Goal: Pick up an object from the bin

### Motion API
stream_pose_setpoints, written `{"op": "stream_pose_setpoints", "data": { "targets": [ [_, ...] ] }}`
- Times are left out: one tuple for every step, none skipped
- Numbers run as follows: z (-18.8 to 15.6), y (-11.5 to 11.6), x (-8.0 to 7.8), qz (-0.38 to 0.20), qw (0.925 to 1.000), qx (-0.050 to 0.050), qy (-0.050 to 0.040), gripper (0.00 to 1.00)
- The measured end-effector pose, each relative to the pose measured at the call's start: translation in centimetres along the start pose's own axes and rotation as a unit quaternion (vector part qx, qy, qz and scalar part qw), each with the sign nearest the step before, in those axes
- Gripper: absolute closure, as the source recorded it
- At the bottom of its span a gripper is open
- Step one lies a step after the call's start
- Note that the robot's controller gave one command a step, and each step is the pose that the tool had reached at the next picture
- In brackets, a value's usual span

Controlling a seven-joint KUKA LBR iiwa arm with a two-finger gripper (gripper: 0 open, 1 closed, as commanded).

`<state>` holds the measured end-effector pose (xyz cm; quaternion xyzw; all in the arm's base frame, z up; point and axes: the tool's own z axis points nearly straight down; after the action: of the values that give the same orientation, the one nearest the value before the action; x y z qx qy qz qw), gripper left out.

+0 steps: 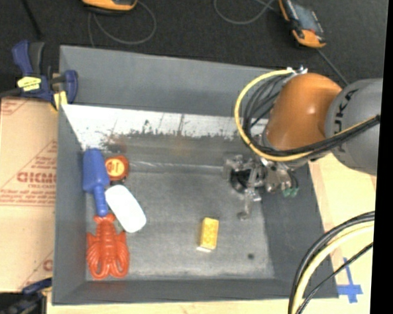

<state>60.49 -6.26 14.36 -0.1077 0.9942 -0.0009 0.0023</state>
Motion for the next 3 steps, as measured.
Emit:
{"op": "stream_pose_setpoints", "data": {
  "targets": [
    [3.8, -0.2, -0.1, -0.049, 0.9988, 0.0, -0.0014, 0.0],
    [6.1, 1.4, 0.3, -0.124, 0.9922, -0.001, 0.0024, 0.0],
    [6.9, 5.5, 1.3, -0.202, 0.9793, -0.001, 0.0002, 0.0]
  ]
}}
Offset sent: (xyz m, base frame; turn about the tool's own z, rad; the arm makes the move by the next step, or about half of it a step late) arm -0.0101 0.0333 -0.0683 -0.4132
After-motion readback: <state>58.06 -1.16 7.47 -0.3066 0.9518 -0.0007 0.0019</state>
